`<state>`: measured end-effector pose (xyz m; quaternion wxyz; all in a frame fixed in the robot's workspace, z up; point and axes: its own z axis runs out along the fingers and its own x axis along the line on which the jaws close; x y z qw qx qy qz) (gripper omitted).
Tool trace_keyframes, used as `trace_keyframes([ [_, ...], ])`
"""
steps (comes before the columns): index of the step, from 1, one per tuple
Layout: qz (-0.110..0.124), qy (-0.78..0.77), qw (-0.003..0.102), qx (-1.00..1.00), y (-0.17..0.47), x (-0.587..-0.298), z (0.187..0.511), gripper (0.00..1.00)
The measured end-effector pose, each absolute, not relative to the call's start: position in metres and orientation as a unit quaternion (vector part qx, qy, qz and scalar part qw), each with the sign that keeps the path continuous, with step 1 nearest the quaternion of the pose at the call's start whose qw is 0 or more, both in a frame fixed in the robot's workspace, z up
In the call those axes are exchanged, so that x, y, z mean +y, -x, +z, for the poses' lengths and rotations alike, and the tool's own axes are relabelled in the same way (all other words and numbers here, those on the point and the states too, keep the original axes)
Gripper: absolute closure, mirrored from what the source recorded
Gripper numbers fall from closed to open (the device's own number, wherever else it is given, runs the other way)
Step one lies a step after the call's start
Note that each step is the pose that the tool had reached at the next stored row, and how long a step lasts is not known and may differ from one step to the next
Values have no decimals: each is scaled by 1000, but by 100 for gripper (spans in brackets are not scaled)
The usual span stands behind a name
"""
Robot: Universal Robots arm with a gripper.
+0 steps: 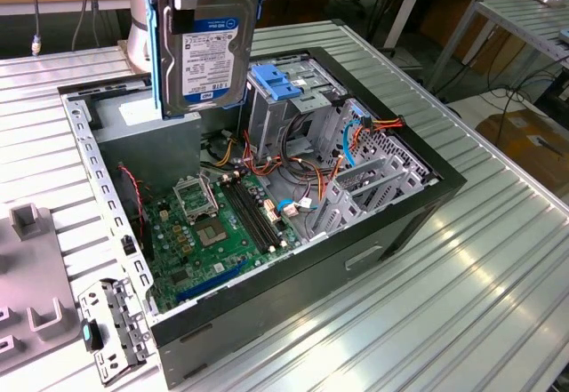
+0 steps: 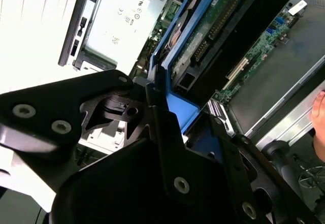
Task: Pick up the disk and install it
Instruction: 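Insert the disk into the insertion slot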
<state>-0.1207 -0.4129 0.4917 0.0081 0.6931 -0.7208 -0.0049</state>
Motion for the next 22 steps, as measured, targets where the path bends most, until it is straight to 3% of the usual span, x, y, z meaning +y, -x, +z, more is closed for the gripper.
trace_keyframes([
  [22,-5,-693,8,-721,118,-436,492,63],
])
